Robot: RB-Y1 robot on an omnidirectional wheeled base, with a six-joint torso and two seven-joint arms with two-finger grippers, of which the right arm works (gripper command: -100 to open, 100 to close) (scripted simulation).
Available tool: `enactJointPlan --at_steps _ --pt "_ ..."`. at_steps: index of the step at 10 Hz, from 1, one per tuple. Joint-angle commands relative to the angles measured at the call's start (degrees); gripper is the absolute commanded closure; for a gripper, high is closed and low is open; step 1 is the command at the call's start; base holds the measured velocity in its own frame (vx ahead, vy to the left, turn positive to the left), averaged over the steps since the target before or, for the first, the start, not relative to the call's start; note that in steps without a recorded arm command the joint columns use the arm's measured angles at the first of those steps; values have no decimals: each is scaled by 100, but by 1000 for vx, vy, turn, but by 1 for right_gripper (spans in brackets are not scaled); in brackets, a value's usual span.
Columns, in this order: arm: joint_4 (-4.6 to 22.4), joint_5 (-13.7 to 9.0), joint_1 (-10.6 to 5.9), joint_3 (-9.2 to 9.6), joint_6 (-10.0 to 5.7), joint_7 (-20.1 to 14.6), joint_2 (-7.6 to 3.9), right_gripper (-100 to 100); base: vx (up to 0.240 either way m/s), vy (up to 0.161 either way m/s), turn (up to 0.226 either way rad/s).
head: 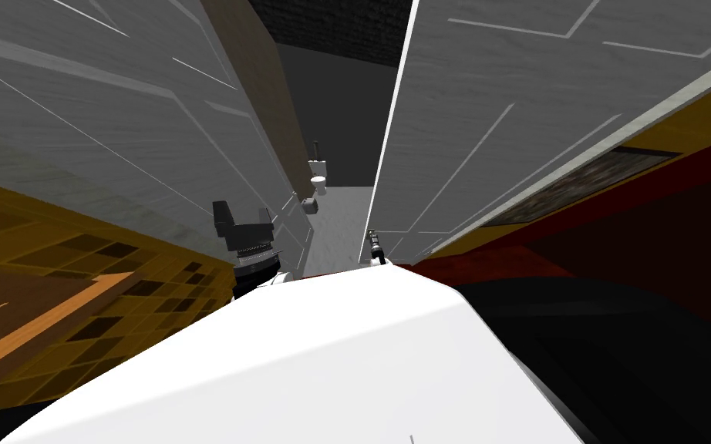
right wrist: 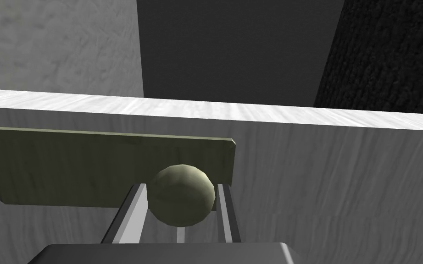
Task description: Push the door open
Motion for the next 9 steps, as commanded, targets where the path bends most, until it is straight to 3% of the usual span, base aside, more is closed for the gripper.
enactJointPlan --at_steps 1,5,7,9 --pt "-23 -71 7 -131 -8 34 -98 100 186 47 -58" --pt "-7 -195 19 -341 -23 99 -173 100 163 55 -47" --pt "-7 -195 19 -341 -23 99 -173 100 105 14 -14" --pt "5 -290 29 -503 -34 148 -214 100 147 37 -78"
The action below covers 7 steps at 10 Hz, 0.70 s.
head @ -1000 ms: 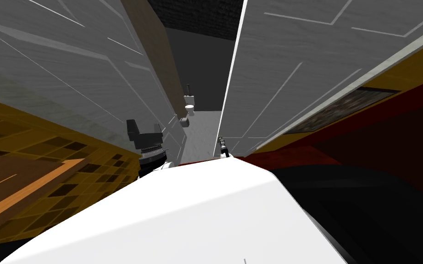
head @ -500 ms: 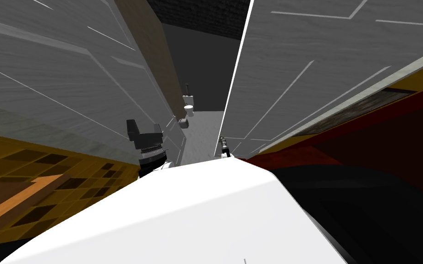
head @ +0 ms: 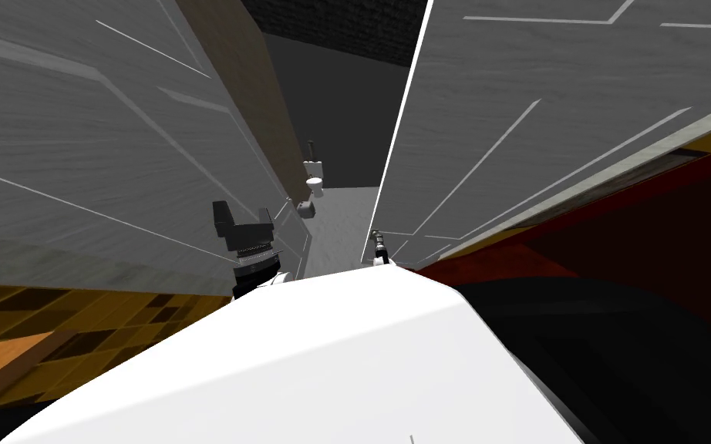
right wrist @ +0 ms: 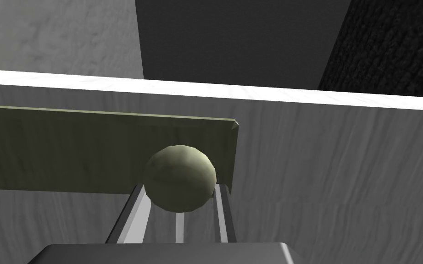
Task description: Push the door open
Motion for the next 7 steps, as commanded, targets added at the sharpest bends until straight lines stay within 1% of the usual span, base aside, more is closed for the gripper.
enactJointPlan --at_steps 1,2,3,5,7 --pt "108 -84 -20 -152 -133 8 -116 100 211 45 -82" --pt "113 -123 -16 -218 -138 28 -127 100 216 64 -80" --pt "160 -95 -56 -158 -130 28 -72 -100 -36 87 -42" --pt "151 -98 -53 -157 -133 30 -54 -100 -157 66 -21" --pt "130 -106 -46 -156 -140 34 -4 -100 -223 106 -40"
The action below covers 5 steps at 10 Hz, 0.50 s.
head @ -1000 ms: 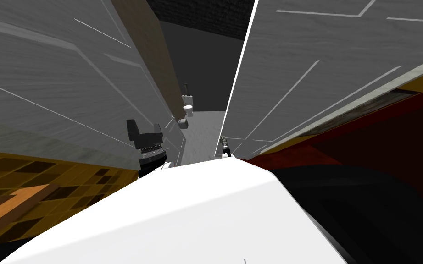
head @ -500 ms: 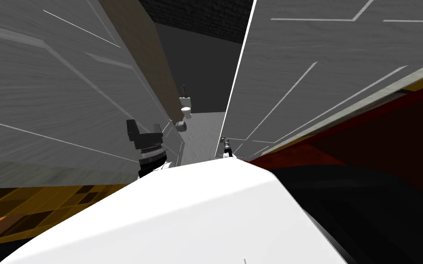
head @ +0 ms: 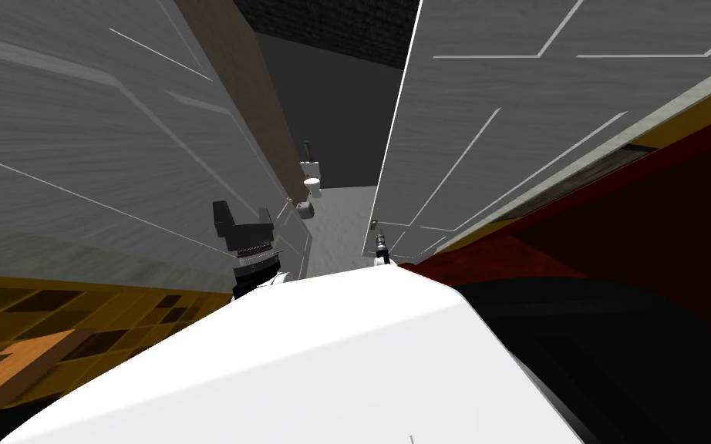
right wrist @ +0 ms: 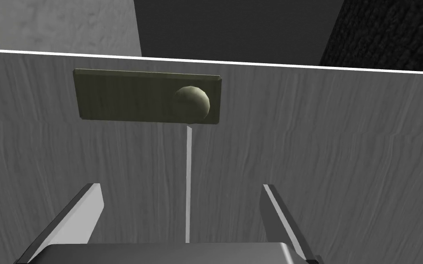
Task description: Push the door open
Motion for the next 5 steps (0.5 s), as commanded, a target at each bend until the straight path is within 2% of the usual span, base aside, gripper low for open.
enactJointPlan --at_steps 1,2,3,5 --pt "68 -9 -34 -3 -51 -1 35 -100 -192 102 -39" --pt "61 -11 -32 -2 -53 1 59 -100 -181 121 -29" --pt "96 -11 -46 -4 -60 -3 38 -100 -83 59 -13" --pt "117 -22 -37 -21 -107 1 15 -100 131 -30 26"
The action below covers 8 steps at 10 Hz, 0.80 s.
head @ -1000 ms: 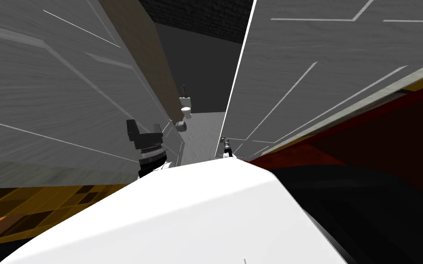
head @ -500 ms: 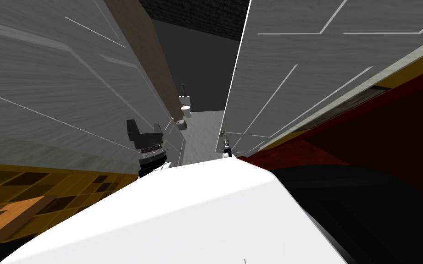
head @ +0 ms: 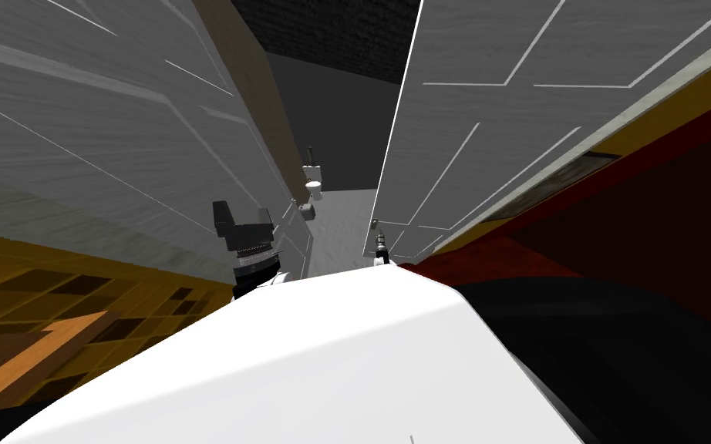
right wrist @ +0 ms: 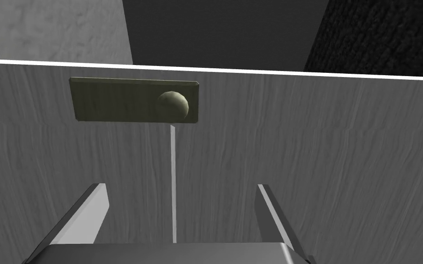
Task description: Push the door open
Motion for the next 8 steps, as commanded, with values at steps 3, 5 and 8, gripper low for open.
enactJointPlan --at_steps 3,5,8 --pt "-4 -20 33 -34 -68 11 -22 -100 201 -47 31" --pt "7 -32 48 -56 -112 17 -17 -100 184 -57 37" --pt "20 -48 65 -83 -165 25 9 -100 209 -31 27"
